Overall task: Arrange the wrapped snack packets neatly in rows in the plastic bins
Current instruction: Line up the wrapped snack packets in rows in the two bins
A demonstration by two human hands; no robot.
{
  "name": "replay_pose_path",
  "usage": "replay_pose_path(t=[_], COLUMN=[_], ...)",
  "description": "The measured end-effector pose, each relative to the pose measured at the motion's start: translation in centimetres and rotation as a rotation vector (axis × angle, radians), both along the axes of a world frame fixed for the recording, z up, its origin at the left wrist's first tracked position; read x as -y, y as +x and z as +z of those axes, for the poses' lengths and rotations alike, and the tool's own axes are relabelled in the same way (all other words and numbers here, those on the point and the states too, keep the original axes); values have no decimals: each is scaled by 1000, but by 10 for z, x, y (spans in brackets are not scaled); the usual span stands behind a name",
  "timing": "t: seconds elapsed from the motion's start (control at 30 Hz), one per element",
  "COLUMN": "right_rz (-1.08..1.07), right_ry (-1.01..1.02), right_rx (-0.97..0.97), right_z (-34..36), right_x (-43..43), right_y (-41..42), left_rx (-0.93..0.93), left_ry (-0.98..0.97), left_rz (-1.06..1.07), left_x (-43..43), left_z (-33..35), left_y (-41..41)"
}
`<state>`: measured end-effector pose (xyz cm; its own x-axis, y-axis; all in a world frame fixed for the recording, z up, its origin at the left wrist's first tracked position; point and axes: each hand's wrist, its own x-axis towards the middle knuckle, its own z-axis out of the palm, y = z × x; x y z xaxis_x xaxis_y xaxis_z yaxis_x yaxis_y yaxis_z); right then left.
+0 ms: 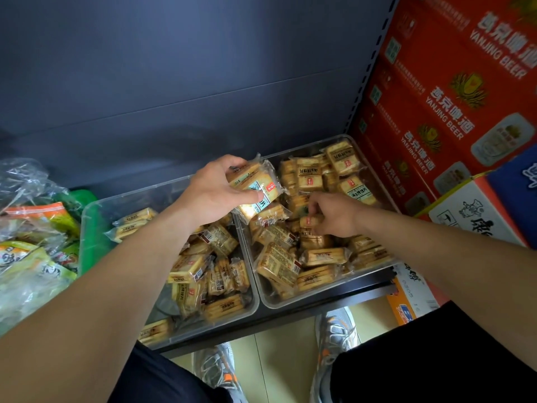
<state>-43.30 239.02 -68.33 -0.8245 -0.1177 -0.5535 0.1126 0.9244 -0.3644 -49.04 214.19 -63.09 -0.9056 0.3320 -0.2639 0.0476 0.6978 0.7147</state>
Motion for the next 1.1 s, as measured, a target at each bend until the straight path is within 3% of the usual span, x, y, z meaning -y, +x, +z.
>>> replay_pose_path(t=[0.13,0.27,0.33,0.4,0.47,0.53,0.67,0.83,0.97,1.1], right_rz=[-95,-450,-600,-641,-585,-484,-240,-242,-160,-207], right_ry=[-240,-453,-483,-376,-180,-107,-269,-528,-498,-520], right_rx=[16,-200,-252,-297,-382,-480,-326,-189,-80,-126], right_z=[33,44,34,26,27,32,42,61,59,53], right_x=[-16,-38,-46,-51,-52,-47,-31,-29,-27,-30], right_y=[-7,-18,-24,-29,-30,-25,-13,-2,11,18], left_rx=[2,12,16,14,21,24,30,112,143,168], left_ry=[22,28,18,6,2,4,11,11,50,70], left_rz=[-6,-12,-18,-25,-29,-30,-33,-133,-162,-173], left_x=[-3,-3,-4,-6,-7,-10,-15,-32,-43,-54], left_z=[2,2,1,0,0,1,2,5,4,8], left_y=[1,1,2,3,4,3,3,17,25,38])
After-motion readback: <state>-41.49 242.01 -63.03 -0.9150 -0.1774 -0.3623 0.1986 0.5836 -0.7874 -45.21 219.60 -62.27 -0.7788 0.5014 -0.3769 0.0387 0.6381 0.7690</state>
